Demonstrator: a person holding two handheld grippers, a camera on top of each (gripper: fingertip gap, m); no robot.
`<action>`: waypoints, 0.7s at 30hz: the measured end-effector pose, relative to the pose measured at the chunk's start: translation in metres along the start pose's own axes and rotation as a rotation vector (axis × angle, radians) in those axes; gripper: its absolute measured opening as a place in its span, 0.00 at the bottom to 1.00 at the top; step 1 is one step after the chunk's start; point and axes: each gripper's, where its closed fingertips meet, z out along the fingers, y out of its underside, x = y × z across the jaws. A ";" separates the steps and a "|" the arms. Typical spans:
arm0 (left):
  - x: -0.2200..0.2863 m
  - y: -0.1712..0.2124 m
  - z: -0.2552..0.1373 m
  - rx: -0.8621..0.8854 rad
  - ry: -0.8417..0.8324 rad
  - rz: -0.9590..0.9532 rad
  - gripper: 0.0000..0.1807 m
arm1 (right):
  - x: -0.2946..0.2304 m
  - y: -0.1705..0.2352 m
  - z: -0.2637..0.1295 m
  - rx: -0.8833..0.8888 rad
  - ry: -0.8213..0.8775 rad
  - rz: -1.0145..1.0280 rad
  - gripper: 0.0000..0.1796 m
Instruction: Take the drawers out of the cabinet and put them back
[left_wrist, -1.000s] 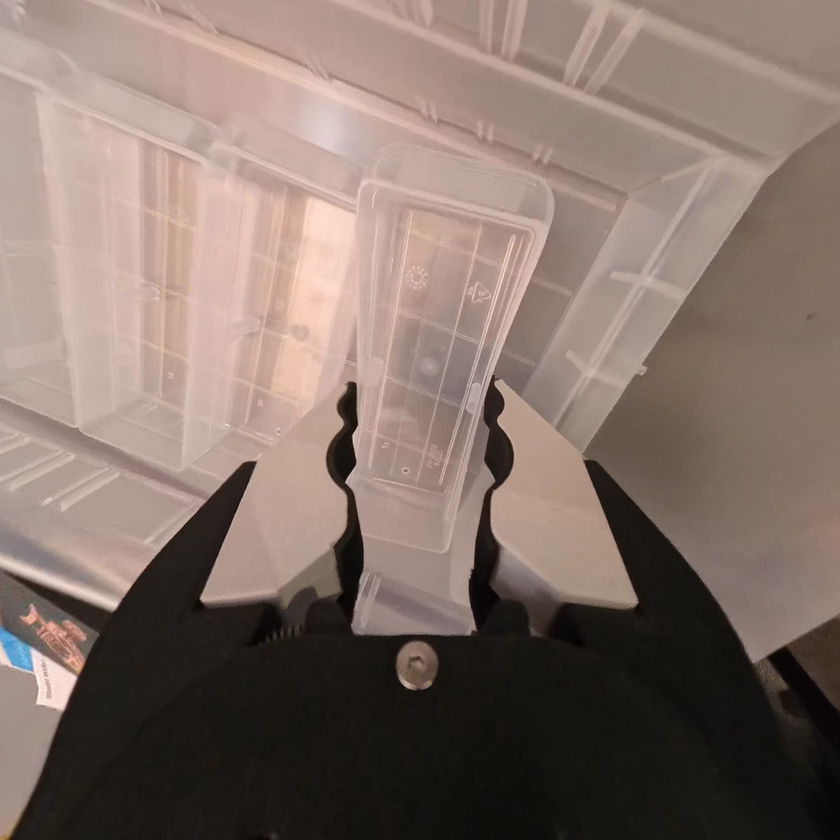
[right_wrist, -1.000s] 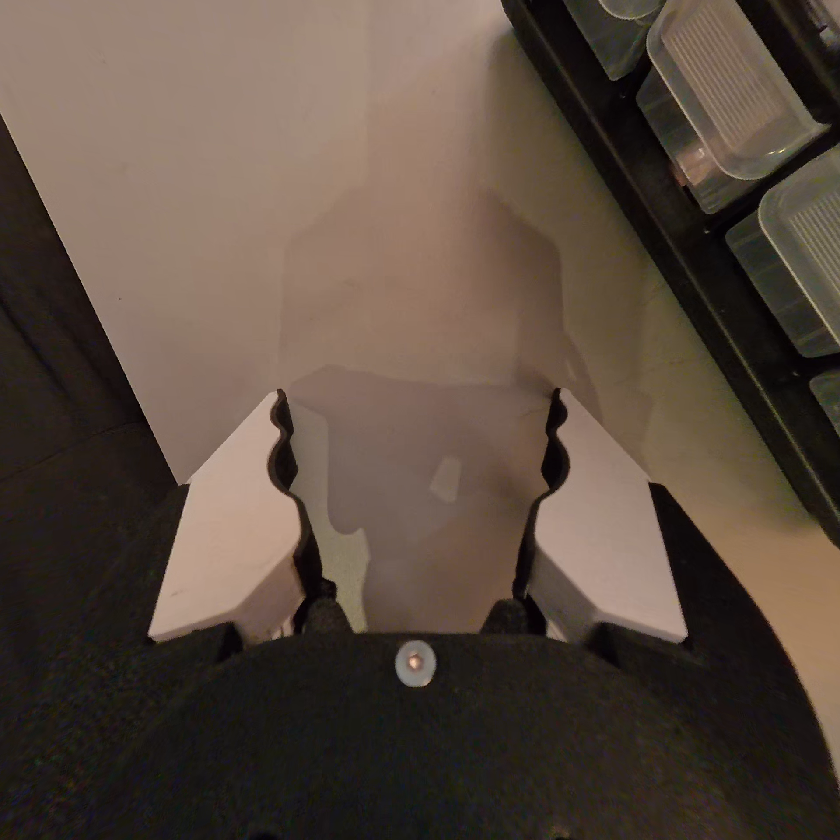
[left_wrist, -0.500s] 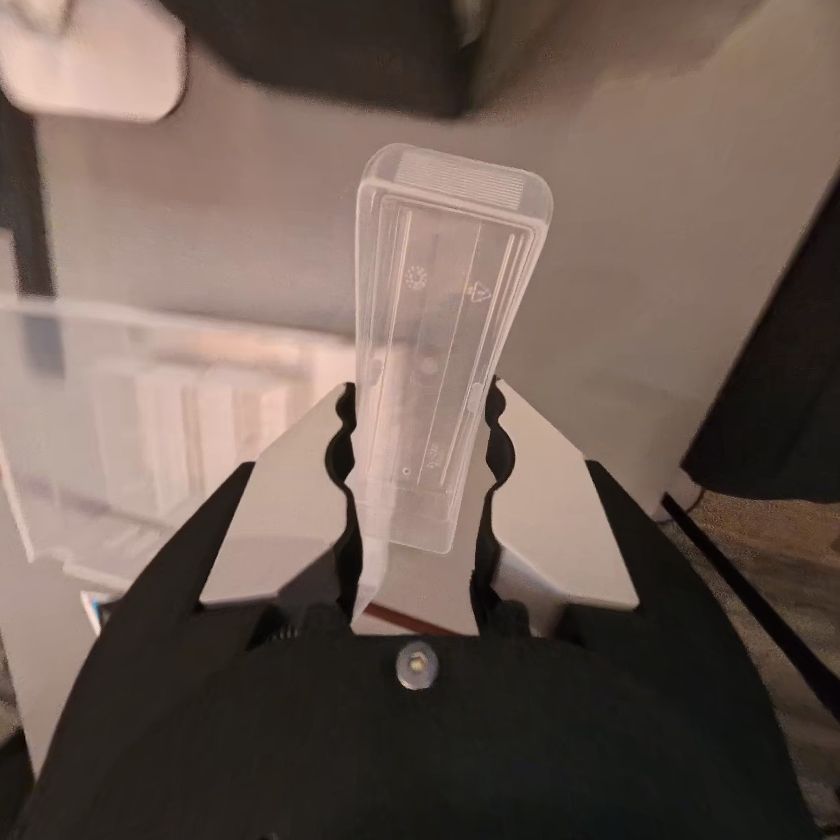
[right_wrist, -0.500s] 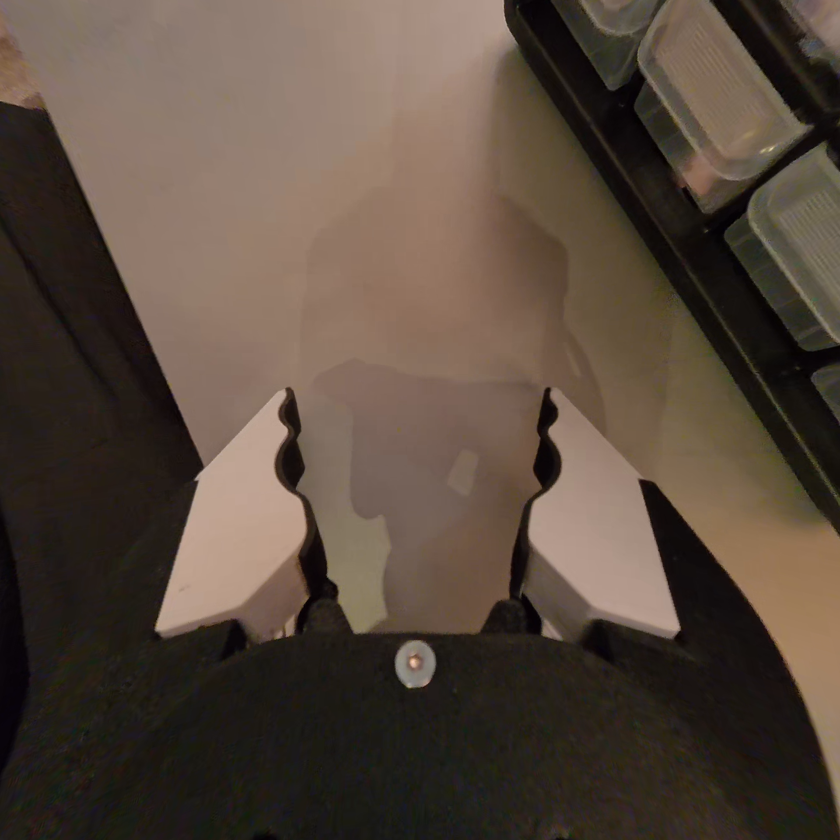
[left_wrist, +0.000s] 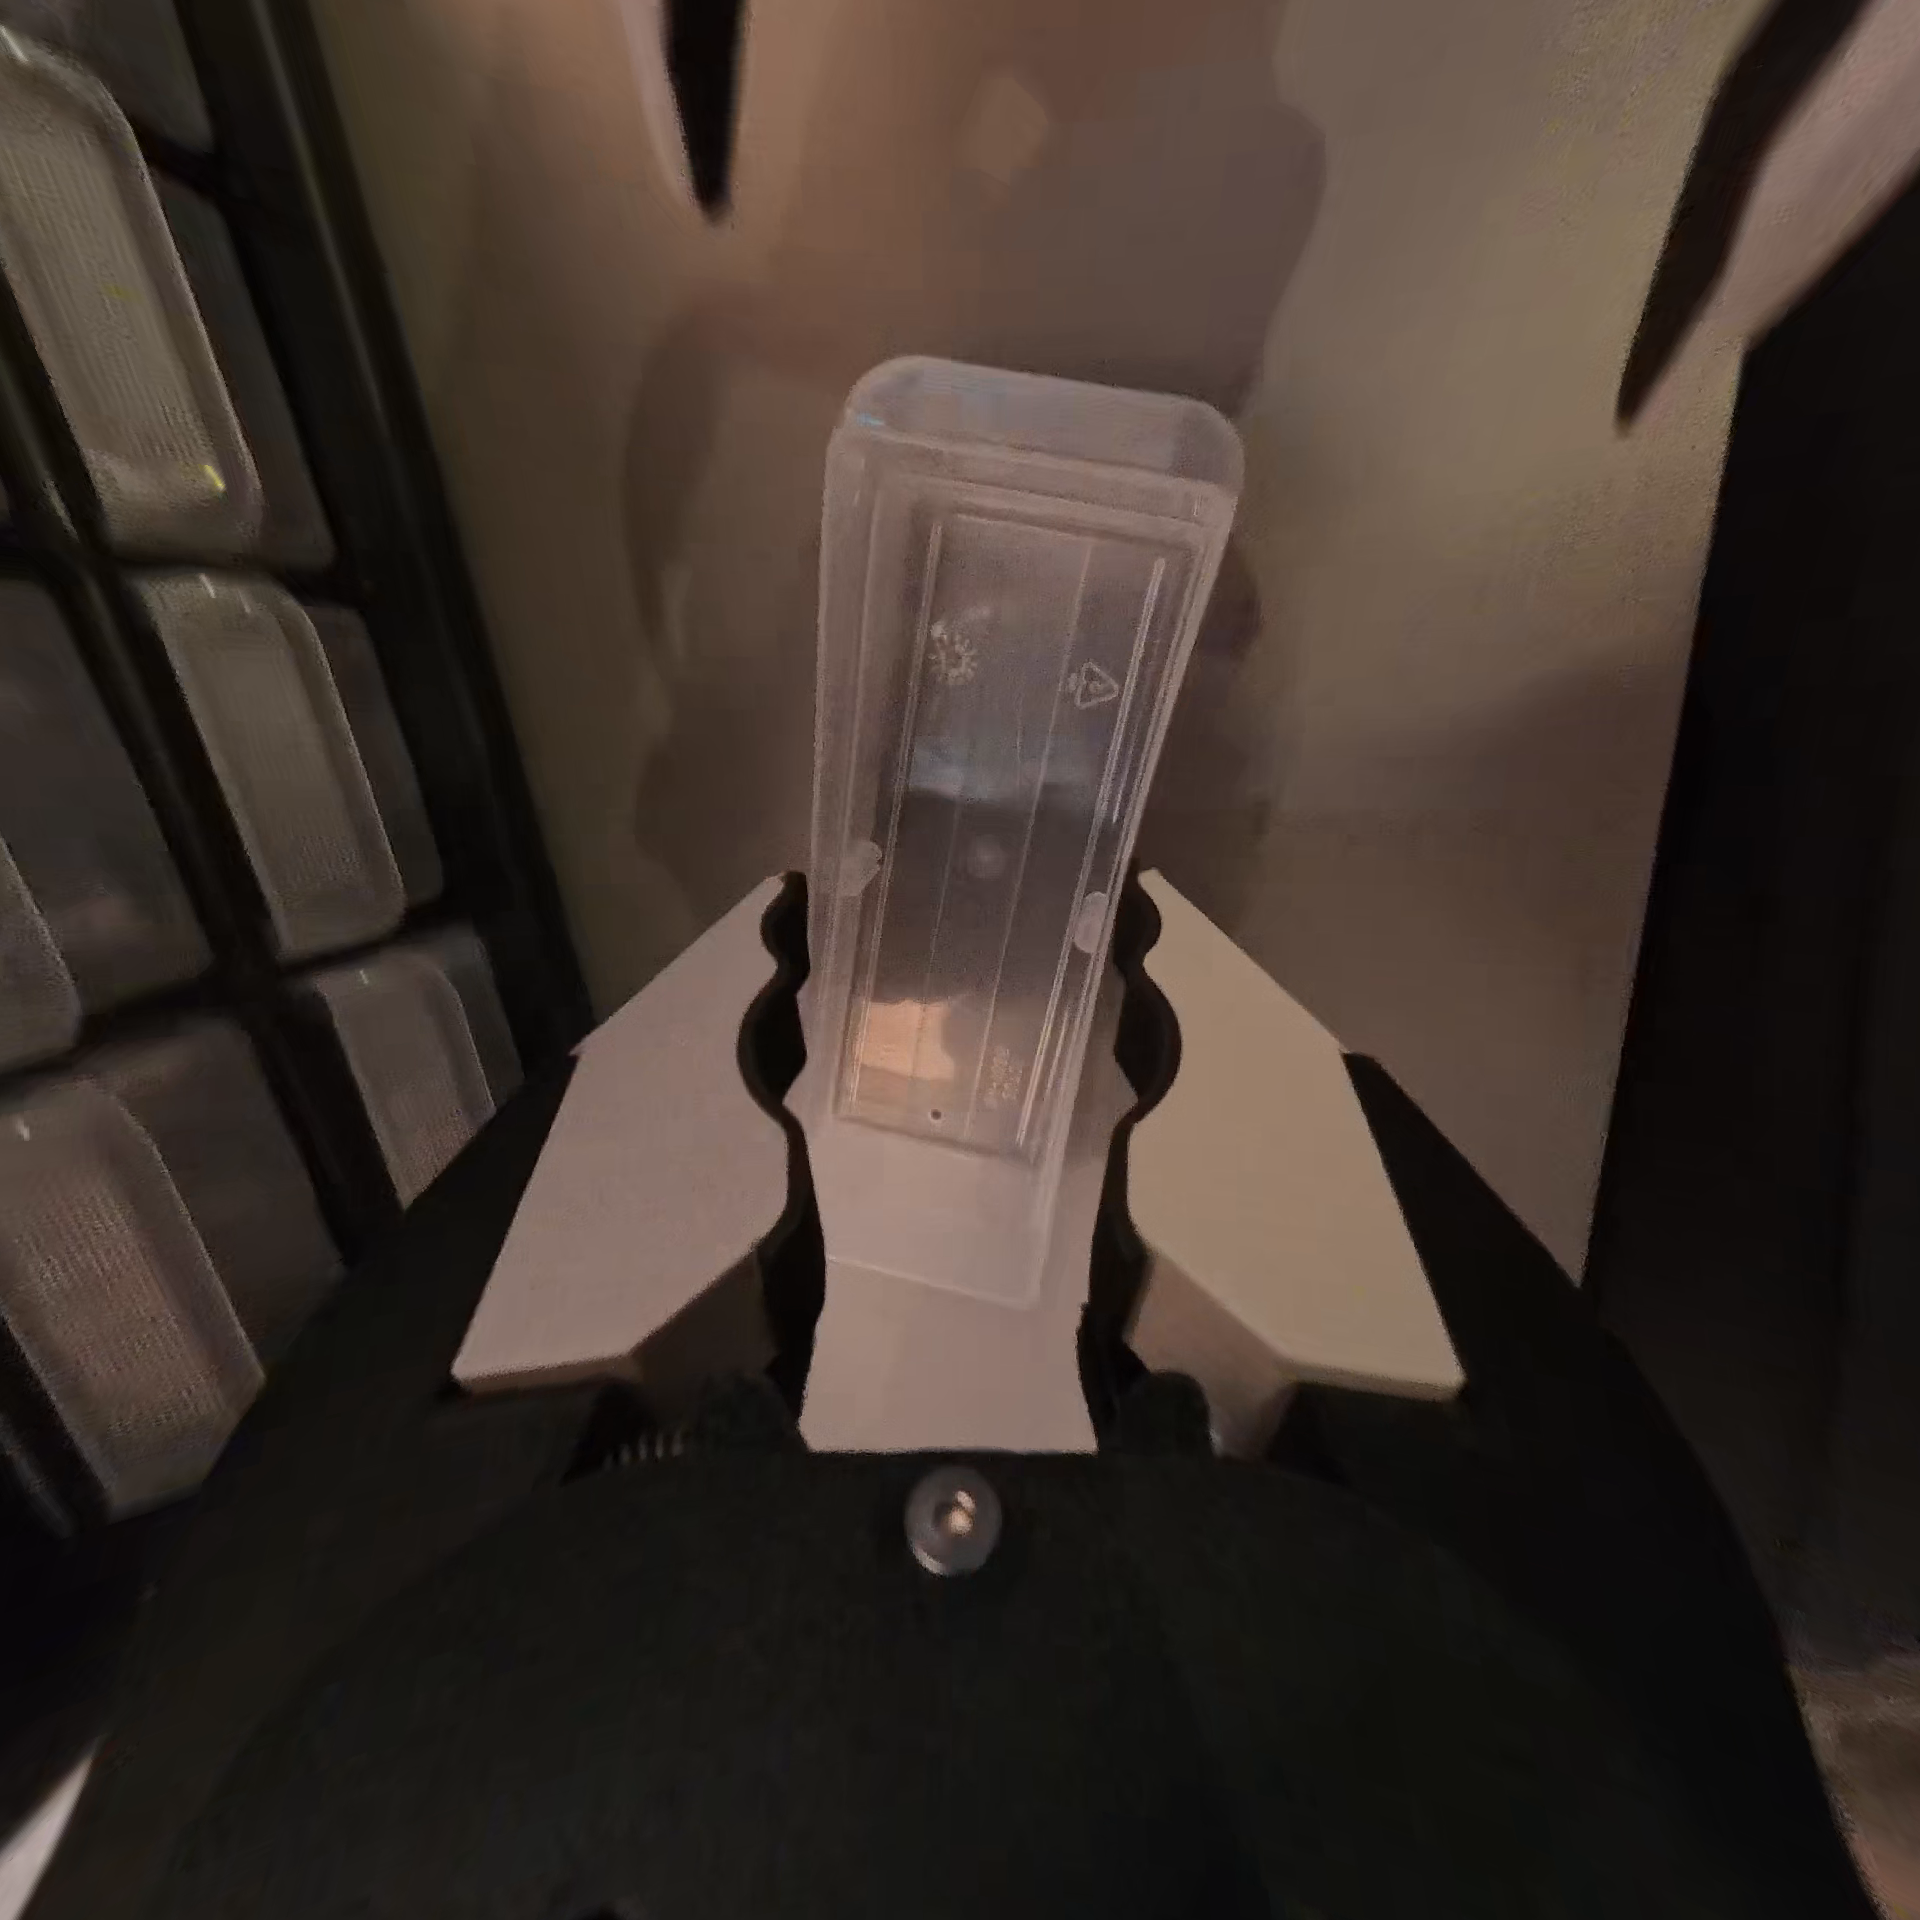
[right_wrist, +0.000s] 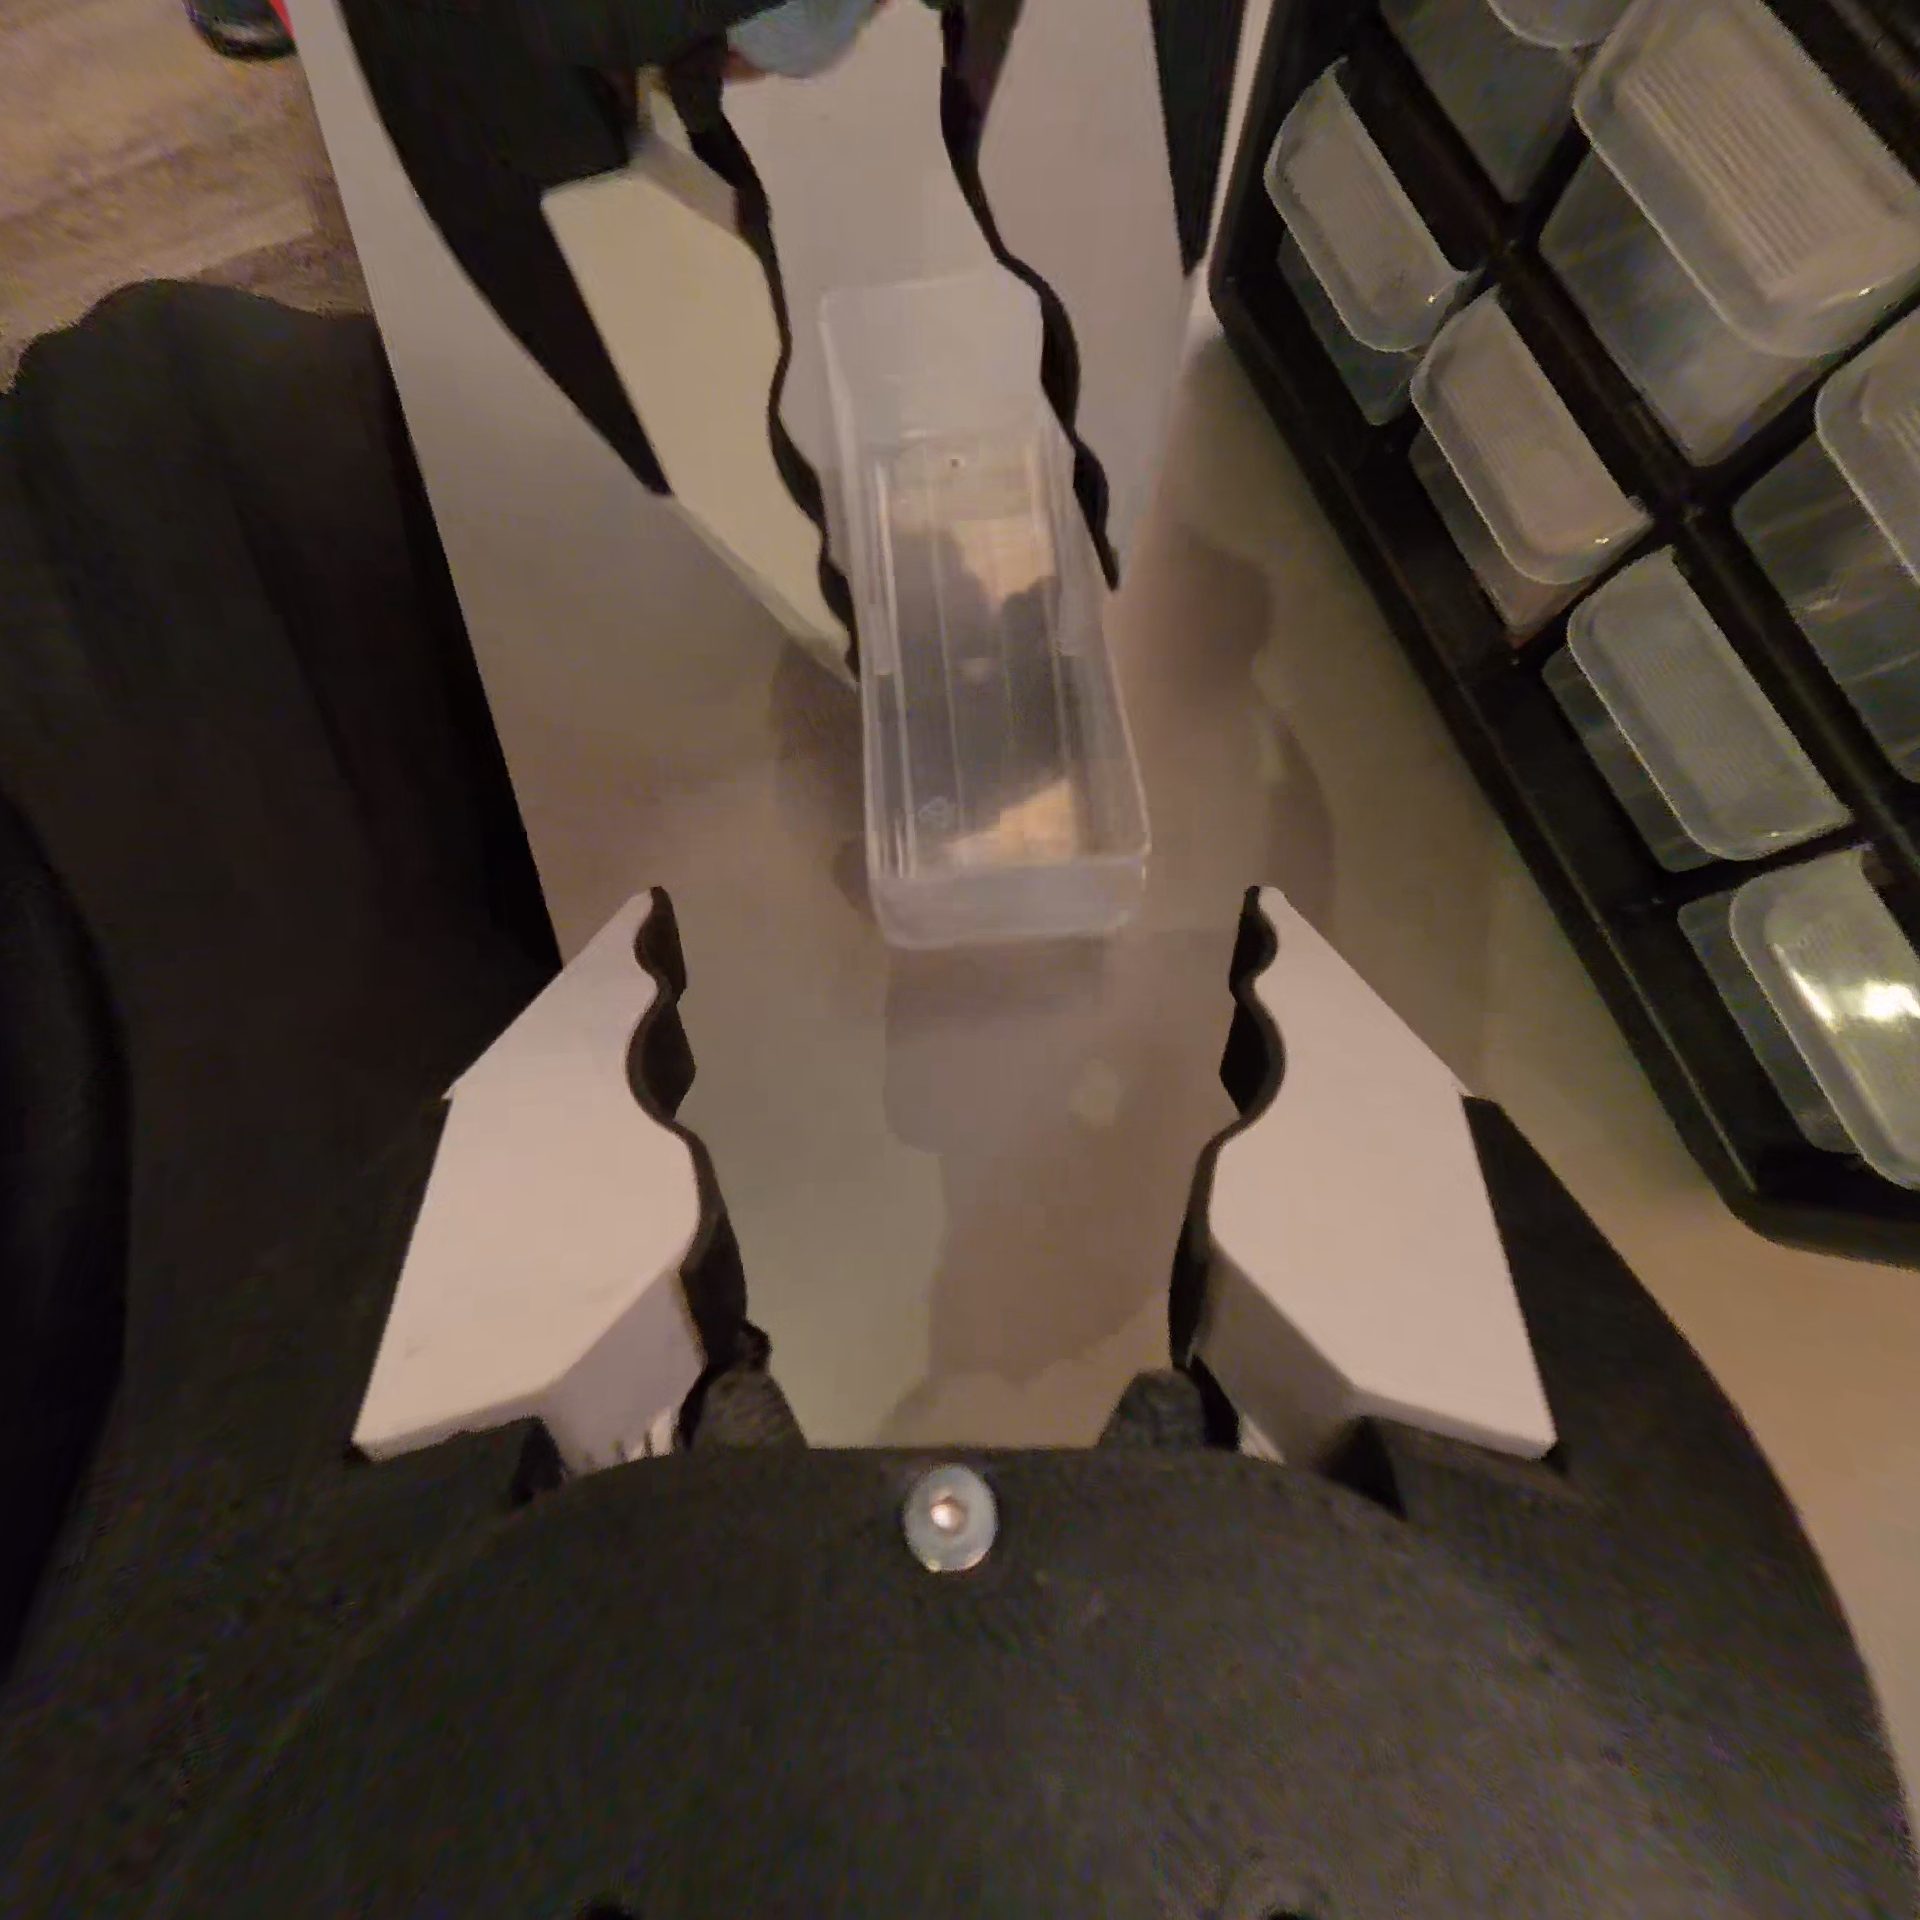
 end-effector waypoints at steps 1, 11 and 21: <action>0.001 -0.010 0.003 0.001 0.010 -0.006 0.33 | 0.002 0.003 0.001 -0.016 0.010 -0.005 0.58; 0.000 -0.004 -0.020 0.101 0.008 -0.040 0.44 | 0.012 0.005 0.014 -0.061 0.069 -0.017 0.49; -0.006 0.020 -0.005 0.097 0.006 -0.113 0.38 | 0.005 0.018 0.039 -0.187 0.050 -0.074 0.36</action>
